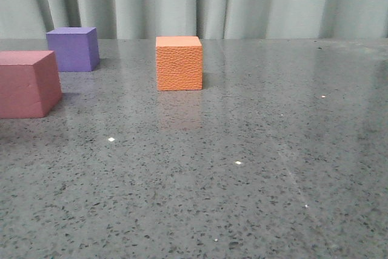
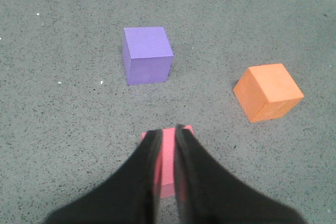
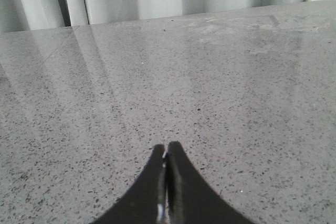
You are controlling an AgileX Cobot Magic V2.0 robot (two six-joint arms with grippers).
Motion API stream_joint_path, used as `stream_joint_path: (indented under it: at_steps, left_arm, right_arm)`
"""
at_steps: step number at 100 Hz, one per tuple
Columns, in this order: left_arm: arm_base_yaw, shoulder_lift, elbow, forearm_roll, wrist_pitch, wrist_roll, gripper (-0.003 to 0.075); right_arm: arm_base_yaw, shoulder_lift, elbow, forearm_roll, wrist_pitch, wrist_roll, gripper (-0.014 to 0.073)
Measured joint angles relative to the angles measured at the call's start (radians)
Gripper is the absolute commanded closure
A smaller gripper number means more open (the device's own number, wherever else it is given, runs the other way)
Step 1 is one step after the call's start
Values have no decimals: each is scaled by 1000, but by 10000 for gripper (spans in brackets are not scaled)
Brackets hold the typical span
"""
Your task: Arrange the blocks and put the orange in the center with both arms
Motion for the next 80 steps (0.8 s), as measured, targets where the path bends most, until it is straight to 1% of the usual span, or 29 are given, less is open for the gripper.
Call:
stream_joint_path:
  at_steps: [3,6,8,9,10,13,18,27,31,67,80]
  left_arm:
    - [0,0,0,0,2,5,393]
    - [0,0,0,0,2,7,301]
    - [0,0,0,0,4,10,262]
    - [0,0,0,-2,4,11,221]
    - [0,0,0,-2,4,11,202]
    - [0,0,0,-2,4,14,104]
    - [0,0,0,-2,4,15,-5]
    - [0,0,0,-2,4,15,65]
    - [0,0,0,-2,8,15,79]
    - [0,11,0,-20,24,10,80]
    - [-47,54,-21,-25,2,-15,83]
  right_arm:
    - [0,0,0,0,0,0,661]
    - [0,0,0,0,0,0,661]
    - [0,0,0,0,0,0,661]
    - [0,0,0,0,0,0,661]
    - [0,0,0,0,0,0,661]
    - [0,0,0,0,0,0,661]
    - [0,0,0,0,0,0,661]
    - [0,0,0,0,0,0,661]
    - [0,0,0,0,0,0,661]
    - [0,0,0,0,0,0,661]
    - [0,0,0,0,0,0,661]
